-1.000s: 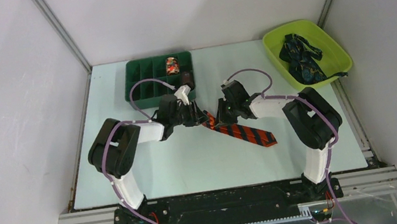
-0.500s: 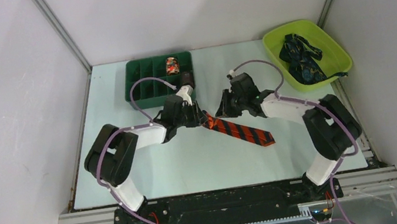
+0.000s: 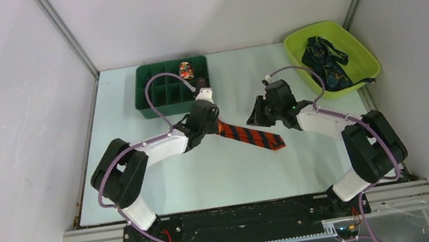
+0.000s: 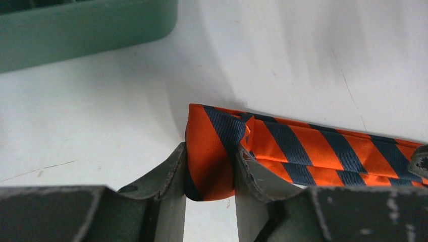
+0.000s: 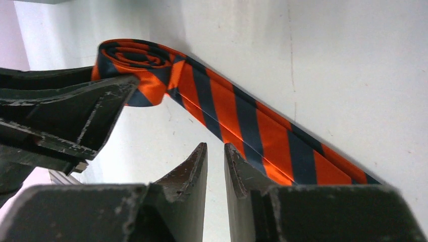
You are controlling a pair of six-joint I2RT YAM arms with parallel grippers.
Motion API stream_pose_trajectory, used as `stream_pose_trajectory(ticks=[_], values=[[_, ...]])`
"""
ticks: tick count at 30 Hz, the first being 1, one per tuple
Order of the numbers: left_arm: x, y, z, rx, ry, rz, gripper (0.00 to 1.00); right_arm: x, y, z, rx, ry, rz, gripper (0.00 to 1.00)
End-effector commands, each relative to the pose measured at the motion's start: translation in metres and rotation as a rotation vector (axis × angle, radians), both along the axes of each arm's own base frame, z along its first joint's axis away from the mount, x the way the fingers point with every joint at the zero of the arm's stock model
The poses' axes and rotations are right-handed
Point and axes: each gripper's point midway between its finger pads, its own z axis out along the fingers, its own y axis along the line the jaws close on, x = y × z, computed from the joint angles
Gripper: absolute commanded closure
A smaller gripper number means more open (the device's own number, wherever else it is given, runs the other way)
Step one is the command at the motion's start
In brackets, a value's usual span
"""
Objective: Roll the ties
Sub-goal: Roll the tie at the center of the board.
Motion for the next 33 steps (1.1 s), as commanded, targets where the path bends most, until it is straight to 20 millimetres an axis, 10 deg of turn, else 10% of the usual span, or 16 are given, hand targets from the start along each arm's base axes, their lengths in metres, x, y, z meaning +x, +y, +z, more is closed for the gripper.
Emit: stream_pose_trajectory(ticks=[1,33], values=[[0.014,0.015,0.017,0.166,-0.096,0.097,0.64,0.007,-0.006,0.022,0.018,-0.079,-0.009,0.78],[0.013,-0.003,-0.006,0.610,-0.168,0.112,0.57,0.008,-0.021,0.023,0.031,-0.072,-0.034,0.78]])
